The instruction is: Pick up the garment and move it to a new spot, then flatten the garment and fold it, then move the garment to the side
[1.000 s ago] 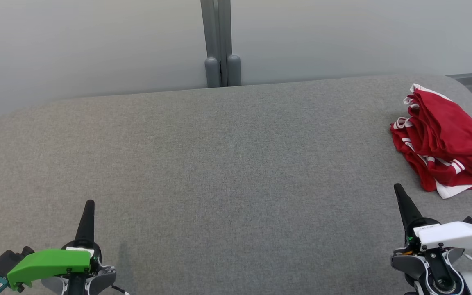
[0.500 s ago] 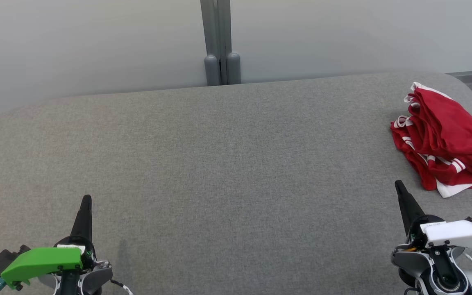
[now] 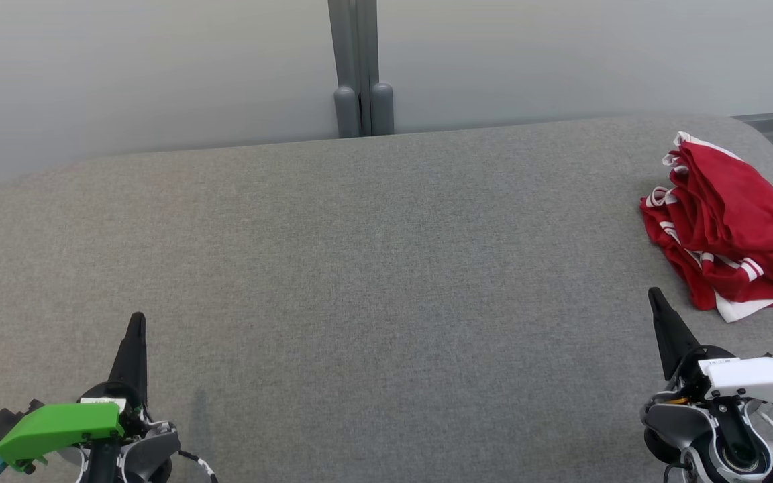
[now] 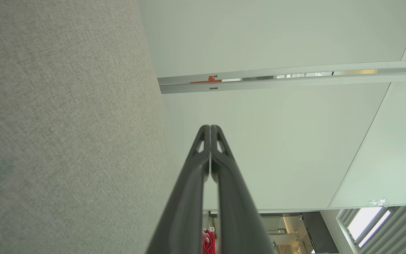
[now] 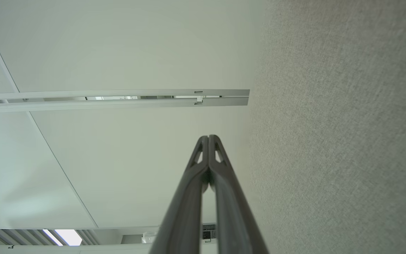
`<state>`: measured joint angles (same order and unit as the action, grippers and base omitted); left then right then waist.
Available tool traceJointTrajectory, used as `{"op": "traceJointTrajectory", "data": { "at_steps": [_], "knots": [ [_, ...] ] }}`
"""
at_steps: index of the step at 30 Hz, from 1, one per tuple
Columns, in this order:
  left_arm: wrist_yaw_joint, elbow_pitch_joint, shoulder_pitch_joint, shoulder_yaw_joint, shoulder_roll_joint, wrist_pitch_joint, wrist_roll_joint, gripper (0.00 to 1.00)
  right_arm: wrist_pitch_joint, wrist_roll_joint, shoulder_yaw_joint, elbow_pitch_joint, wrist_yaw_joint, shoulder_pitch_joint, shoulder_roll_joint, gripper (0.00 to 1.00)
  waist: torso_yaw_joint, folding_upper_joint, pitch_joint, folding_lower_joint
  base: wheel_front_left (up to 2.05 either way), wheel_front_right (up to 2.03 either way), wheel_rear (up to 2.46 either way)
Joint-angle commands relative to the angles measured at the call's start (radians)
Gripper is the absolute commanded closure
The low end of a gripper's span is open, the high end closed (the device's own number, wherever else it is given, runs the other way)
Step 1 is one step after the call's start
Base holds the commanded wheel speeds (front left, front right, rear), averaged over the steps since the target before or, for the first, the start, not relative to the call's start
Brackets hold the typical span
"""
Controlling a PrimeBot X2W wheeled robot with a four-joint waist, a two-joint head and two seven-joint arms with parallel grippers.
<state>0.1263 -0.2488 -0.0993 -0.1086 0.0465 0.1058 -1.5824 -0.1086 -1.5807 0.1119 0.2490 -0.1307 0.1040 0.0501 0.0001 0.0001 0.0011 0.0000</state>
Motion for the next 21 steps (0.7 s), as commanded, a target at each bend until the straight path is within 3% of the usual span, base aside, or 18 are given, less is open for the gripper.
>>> {"op": "traceJointTrajectory", "data": {
  "at_steps": [1, 21],
  "knots": [
    [0.006, 0.004, -0.015, -0.006, 0.007, 0.008, -0.020, 1.00, -0.006, -0.019, 0.003, -0.006, 0.000, 0.007, 0.000, 1.00, 0.000, -0.0001, 0.001, 0.0000, 0.00, 0.00, 0.00],
    [0.008, 0.005, -0.015, -0.008, 0.007, 0.011, -0.031, 1.00, -0.008, -0.035, 0.004, -0.007, 0.000, 0.007, 0.000, 1.00, 0.000, -0.0001, 0.002, 0.0000, 0.00, 0.00, 0.00]
  ]
}}
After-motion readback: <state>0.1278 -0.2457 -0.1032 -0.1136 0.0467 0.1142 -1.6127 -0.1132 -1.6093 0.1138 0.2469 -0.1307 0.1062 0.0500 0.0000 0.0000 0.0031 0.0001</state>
